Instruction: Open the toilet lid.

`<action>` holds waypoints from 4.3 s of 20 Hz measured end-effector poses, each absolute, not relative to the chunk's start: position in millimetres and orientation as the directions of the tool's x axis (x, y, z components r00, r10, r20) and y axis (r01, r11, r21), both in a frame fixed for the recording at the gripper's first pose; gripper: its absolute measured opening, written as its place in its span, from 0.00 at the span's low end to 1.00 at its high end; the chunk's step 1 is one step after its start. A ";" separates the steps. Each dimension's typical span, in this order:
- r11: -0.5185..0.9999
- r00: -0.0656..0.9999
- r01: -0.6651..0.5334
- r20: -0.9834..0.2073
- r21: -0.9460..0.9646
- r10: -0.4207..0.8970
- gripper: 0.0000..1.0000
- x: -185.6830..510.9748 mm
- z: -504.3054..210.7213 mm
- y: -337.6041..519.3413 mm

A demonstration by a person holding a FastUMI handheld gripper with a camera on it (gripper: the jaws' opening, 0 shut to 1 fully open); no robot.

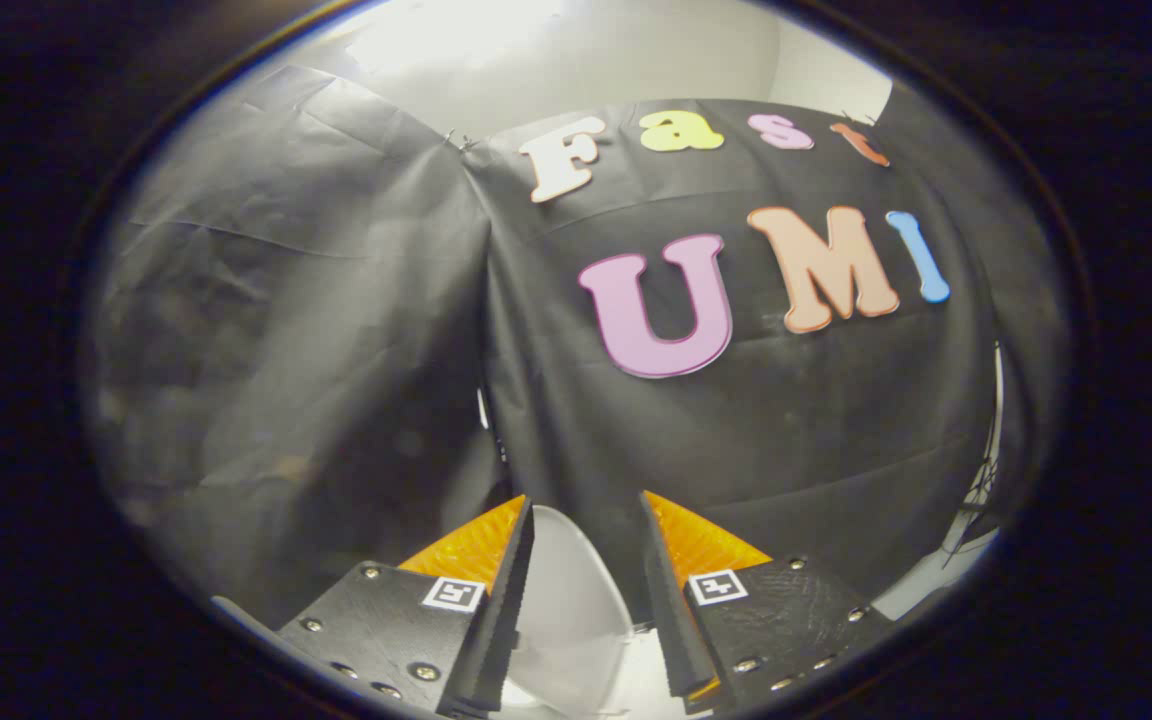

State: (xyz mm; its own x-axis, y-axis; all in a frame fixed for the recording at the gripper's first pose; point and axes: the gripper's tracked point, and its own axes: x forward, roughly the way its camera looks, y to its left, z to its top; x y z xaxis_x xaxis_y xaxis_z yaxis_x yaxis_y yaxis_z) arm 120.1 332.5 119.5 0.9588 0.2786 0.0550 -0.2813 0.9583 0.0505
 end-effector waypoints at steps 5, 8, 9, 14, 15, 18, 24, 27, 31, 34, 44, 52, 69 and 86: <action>0.995 0.993 -0.098 0.065 -0.007 0.098 0.59 114.1 134.1 207.9; 0.999 0.998 0.012 0.057 -0.030 -0.010 0.60 112.2 134.2 123.0; 0.999 0.998 0.037 0.055 -0.030 -0.035 0.60 110.5 132.3 97.0; 0.984 0.988 0.153 0.026 -0.091 -0.151 0.60 86.2 109.2 -29.4; 0.980 0.984 0.177 0.022 -0.093 -0.176 0.60 82.3 102.2 -54.4; 0.973 0.977 0.212 0.001 -0.095 -0.213 0.60 70.2 81.8 -108.8; 0.959 0.961 0.269 -0.034 -0.090 -0.273 0.61 53.9 44.7 -181.4; 0.953 0.953 0.297 -0.046 -0.059 -0.300 0.61 47.2 30.5 -191.6; 0.941 0.939 0.327 -0.086 -0.084 -0.333 0.61 33.0 23.1 -202.8; 0.941 0.938 0.331 -0.079 -0.075 -0.336 0.61 21.9 23.6 -208.9; 0.931 0.927 0.358 -0.096 -0.066 -0.363 0.61 8.1 14.1 -223.4; 0.924 0.920 0.379 -0.093 -0.046 -0.381 0.61 -3.2 24.5 -224.0; 0.917 0.914 0.395 -0.071 -0.061 -0.399 0.61 -22.0 16.7 -191.4; 0.914 0.910 0.402 -0.088 -0.051 -0.405 0.61 -21.2 9.0 -194.1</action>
